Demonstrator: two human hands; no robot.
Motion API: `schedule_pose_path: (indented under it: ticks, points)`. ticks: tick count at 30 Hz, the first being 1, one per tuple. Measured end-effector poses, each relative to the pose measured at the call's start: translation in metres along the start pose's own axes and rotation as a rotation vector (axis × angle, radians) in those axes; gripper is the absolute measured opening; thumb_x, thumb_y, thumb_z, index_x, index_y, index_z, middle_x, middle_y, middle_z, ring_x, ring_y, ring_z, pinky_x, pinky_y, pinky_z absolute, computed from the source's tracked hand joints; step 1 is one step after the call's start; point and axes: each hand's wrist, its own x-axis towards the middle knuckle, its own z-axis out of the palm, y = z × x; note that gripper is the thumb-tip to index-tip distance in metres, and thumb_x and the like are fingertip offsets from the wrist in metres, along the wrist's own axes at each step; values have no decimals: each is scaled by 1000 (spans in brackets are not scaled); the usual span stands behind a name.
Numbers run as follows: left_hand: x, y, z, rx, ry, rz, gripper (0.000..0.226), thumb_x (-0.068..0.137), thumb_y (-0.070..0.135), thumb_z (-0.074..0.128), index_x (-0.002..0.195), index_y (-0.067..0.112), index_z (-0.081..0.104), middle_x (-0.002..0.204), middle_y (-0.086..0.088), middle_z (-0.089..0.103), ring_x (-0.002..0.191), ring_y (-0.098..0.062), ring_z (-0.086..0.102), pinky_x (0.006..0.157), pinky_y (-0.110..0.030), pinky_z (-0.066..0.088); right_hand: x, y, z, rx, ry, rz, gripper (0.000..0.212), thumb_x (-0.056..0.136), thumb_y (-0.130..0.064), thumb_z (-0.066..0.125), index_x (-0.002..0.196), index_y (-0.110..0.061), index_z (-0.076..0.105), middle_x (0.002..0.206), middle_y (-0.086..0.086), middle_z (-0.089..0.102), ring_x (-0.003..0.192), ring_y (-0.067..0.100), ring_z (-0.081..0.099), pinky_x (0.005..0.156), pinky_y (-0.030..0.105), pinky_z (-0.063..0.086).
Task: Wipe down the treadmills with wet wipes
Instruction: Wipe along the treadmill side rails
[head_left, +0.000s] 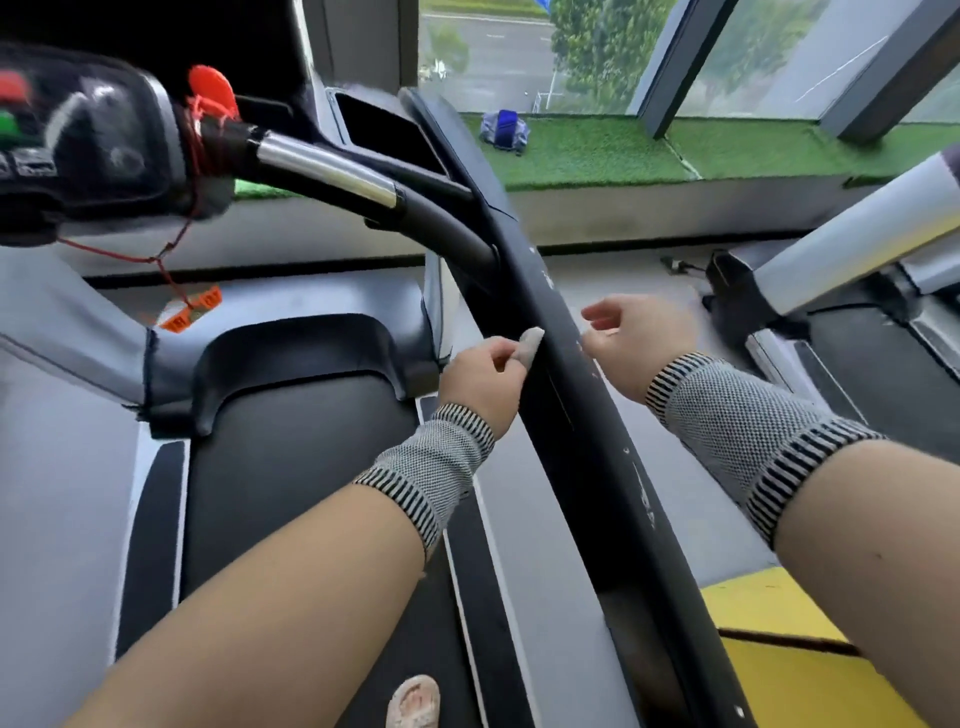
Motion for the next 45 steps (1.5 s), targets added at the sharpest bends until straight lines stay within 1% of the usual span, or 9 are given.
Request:
schedule_pose_path:
  ticks: [6, 12, 17, 22, 25, 30, 33, 38, 45]
  points:
    - [-36, 37, -16, -140, -193, 60, 27, 88, 4, 53, 77, 27, 64, 70, 7, 62, 62, -5, 53, 63, -21, 44, -39, 12, -2, 412, 7, 35, 37, 81, -11, 65, 118, -10, 63, 102, 5, 67, 89, 16, 64, 91, 32, 51]
    - [-57, 65, -13, -201, -214, 11, 25, 88, 1, 55, 82, 24, 63, 81, 2, 68, 71, -8, 60, 68, -23, 49, -58, 26, -11, 906, -130, 197, 5, 82, -4, 65, 84, -8, 67, 101, 26, 67, 96, 40, 66, 82, 57, 53]
    - [-50, 81, -13, -81, -202, 33, 13, 88, 8, 60, 86, 20, 65, 74, 4, 65, 59, -5, 56, 64, -24, 47, -56, 30, -20, 1061, -78, 195, 4, 83, -1, 64, 87, -3, 65, 85, 17, 66, 83, 33, 66, 76, 47, 56]
    - [-19, 95, -26, 258, -206, 193, 13, 89, 19, 63, 100, 20, 69, 86, 10, 68, 79, -6, 62, 81, -20, 50, -38, 31, -26, 824, 133, 167, 15, 82, -6, 63, 68, -10, 67, 61, 2, 55, 58, 17, 50, 59, 29, 45]
    - [17, 103, -48, 513, -194, 348, 22, 90, 22, 59, 111, 22, 68, 103, 7, 70, 97, -11, 63, 93, -22, 46, -16, 34, -20, 664, 176, 199, 15, 82, -11, 60, 77, 1, 68, 65, 8, 54, 63, 18, 48, 60, 30, 43]
    - [104, 88, -78, 1009, -324, 565, 36, 93, 30, 48, 125, 22, 61, 131, 5, 58, 125, -19, 45, 109, -35, 32, 34, 2, -6, 454, 248, 263, 18, 87, -14, 59, 98, -13, 74, 80, 5, 68, 79, 21, 62, 68, 24, 45]
    - [139, 80, -91, 1146, -425, 619, 35, 94, 34, 44, 123, 23, 61, 134, 10, 55, 128, -19, 38, 107, -39, 36, 74, -31, 3, 298, 284, 243, 25, 89, -16, 57, 111, -13, 68, 102, 7, 71, 96, 25, 63, 83, 27, 47]
    - [160, 85, -92, 1233, -553, 770, 32, 96, 35, 42, 122, 24, 59, 133, 12, 52, 127, -20, 36, 99, -37, 41, 120, -60, 23, 82, 182, 247, 19, 90, -21, 56, 103, -15, 68, 104, 10, 68, 98, 30, 61, 80, 30, 45]
    - [170, 83, -86, 1282, -691, 692, 34, 95, 34, 41, 124, 21, 55, 137, 6, 44, 131, -22, 30, 96, -42, 34, 116, -49, 28, 24, -14, 165, 27, 88, -12, 54, 108, -15, 71, 114, 4, 66, 107, 25, 59, 91, 25, 40]
